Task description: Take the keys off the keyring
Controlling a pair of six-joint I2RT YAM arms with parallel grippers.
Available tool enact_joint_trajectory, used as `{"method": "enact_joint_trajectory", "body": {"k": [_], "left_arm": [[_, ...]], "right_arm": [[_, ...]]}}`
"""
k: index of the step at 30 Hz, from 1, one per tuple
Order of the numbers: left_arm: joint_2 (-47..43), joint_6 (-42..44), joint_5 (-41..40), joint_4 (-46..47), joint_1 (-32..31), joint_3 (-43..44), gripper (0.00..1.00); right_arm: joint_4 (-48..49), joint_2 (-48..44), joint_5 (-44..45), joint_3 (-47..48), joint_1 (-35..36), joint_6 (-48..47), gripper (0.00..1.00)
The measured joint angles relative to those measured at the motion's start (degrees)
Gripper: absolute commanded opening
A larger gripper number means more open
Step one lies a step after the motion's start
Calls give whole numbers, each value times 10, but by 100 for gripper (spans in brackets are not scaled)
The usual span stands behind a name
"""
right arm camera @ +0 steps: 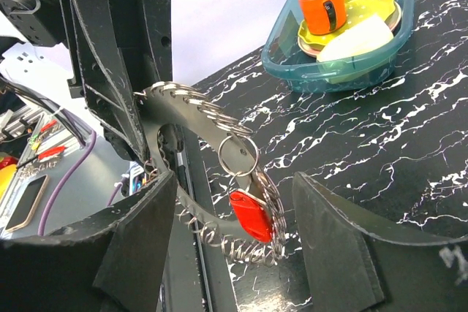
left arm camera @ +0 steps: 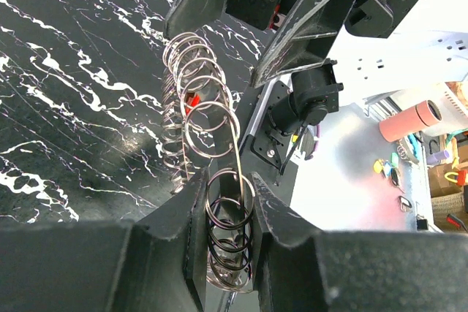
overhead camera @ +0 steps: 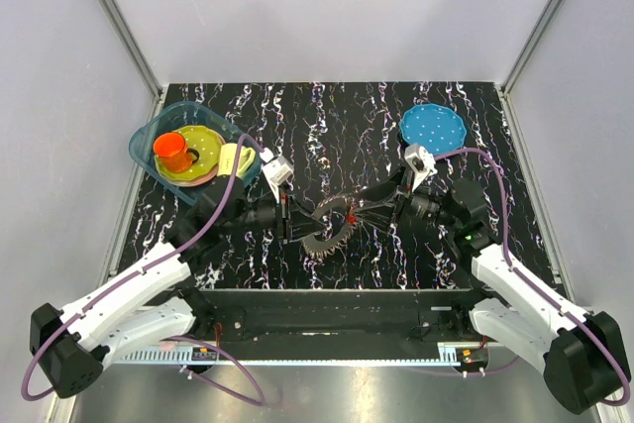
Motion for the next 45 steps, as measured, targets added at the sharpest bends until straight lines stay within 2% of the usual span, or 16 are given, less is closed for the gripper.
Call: {"method": "enact_joint_trajectory", "body": {"k": [11, 22, 32, 45], "left_arm": [[12, 0, 1, -9, 0, 12, 0], [12, 0, 1, -13, 0, 16, 0], [11, 0, 0, -27, 0, 31, 0], [10, -15, 3, -25, 0, 36, 0]], "right_arm": [[-17, -29, -15, -9, 0, -3, 56], [-20, -31, -20, -10, 1, -3, 57], [-99, -78, 1, -4, 1, -21, 61], [-87, -37, -2, -4, 1, -15, 62]]}}
